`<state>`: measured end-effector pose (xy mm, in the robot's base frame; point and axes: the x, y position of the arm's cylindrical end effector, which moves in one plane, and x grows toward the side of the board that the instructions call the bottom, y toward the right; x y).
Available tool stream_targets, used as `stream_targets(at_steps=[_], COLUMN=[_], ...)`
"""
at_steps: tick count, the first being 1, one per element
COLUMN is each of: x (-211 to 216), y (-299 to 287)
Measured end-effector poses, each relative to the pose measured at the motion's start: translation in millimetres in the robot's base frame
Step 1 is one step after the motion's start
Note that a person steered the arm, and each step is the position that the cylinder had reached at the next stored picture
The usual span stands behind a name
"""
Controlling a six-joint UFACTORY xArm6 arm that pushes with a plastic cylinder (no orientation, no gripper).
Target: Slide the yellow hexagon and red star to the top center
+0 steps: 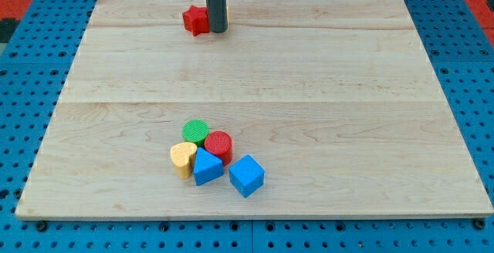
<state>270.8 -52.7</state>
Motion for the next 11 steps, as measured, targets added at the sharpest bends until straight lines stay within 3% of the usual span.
stream_targets(at_steps=[1,2,3,4,7,9,11], x=[26.1,50.5,24.3,23.0,-5.9,-53.1,-12.2], y=[3.0,-73.2,-100.3,-50.6,-17.8,-1.5,-7.8])
